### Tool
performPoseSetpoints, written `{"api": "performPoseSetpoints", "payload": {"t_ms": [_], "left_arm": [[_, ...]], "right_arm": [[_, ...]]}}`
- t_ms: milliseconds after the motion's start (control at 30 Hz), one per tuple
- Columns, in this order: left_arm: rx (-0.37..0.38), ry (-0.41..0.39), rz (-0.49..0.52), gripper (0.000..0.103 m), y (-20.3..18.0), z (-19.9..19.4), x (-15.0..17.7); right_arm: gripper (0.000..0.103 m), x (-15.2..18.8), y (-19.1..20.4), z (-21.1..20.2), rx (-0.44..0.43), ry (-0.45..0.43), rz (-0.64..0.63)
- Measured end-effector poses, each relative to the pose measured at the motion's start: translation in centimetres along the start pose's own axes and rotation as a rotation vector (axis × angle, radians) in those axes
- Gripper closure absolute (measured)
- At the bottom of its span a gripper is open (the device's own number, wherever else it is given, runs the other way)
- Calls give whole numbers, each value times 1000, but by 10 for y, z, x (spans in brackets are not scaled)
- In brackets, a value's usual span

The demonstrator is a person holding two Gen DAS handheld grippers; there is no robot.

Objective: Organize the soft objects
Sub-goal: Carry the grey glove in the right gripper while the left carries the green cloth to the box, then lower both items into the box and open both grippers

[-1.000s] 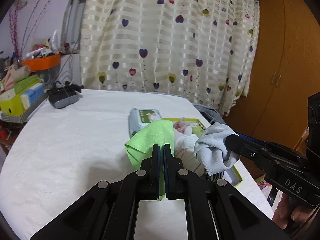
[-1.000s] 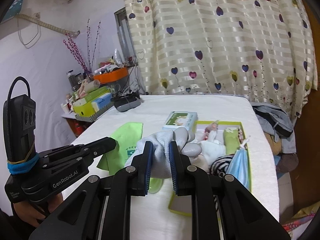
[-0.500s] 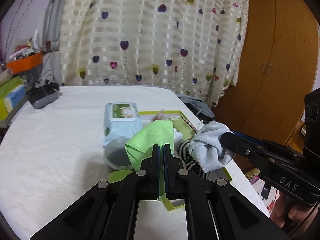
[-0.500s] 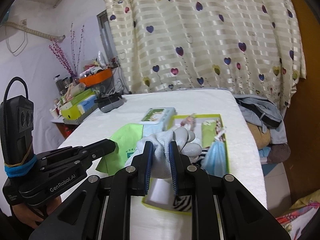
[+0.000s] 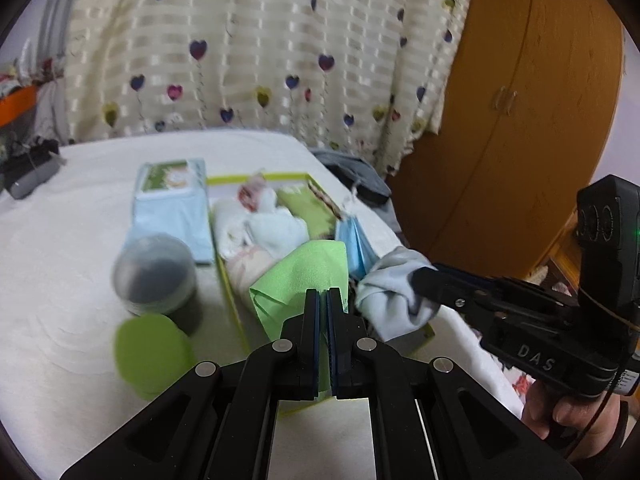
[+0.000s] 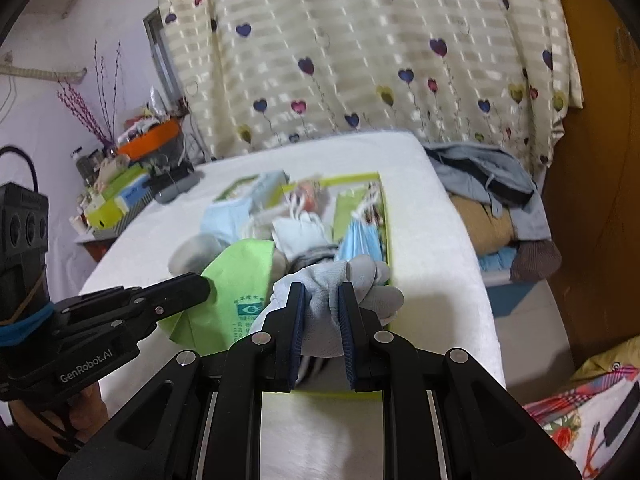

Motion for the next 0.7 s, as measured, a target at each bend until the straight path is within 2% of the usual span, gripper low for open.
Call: {"api": "performPoseSetpoints", "payload": {"t_ms": [267,633,700], "left_arm": [[-19,81,-1,99,5,25,16],[-58,111,-7,99,17,48,11],[-55,115,-12,99,18,50,12]], "right_arm": [[85,19,0,27,-20,85,-34],[85,9,-3,46,-13,86,-40],[81,10,-4,46,-10,87,-38]]}}
Point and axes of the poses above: each gripper's, at about its wrist camera, not at the fingertips, and z roughly the way its jaws point, y to its left, x to its underside, the point moved 7 cm from there along z, roughly the way its jaws point
